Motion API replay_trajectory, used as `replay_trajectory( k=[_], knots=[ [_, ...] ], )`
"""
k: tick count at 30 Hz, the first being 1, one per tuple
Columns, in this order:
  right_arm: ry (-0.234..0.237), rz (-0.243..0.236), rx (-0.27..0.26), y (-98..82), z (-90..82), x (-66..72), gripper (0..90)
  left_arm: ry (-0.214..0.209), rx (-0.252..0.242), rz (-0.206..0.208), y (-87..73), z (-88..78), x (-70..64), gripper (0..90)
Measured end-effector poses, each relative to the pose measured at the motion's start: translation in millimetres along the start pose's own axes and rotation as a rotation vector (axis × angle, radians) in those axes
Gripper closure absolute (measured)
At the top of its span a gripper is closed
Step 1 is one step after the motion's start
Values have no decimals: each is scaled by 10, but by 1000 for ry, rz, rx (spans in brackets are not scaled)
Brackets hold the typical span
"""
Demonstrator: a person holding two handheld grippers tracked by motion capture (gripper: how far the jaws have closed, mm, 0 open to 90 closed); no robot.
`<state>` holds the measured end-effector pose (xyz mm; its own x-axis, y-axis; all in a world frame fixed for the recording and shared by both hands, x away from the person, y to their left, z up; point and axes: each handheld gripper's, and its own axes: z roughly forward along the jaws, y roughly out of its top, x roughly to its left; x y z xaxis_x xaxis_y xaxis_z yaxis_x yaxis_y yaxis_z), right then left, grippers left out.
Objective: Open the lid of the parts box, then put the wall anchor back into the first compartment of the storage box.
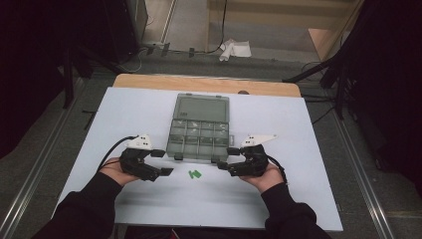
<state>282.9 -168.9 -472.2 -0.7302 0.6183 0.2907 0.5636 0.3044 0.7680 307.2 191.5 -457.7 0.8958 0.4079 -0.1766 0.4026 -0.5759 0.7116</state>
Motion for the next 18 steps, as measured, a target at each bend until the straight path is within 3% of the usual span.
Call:
replay_trajectory(
  k=[3,4,8,9,10,18],
  knots=[
    [-2,-13,5,-3,8,29,311,3,20,6,-30,-33,-23,256],
    [-2,-20,8,-4,11,36,311,0,-5,0,-51,-25,-29,256],
    [2,-15,4,3,30,60,311,4,-5,-3,-87,-52,-31,256],
    [2,-22,3,6,39,65,311,10,19,0,-87,-73,-28,256],
    [4,-19,8,10,47,82,311,5,-4,-7,-102,-59,-30,256],
    [3,-45,5,31,121,163,338,11,2,-10,-128,-67,-19,256]
  ],
)
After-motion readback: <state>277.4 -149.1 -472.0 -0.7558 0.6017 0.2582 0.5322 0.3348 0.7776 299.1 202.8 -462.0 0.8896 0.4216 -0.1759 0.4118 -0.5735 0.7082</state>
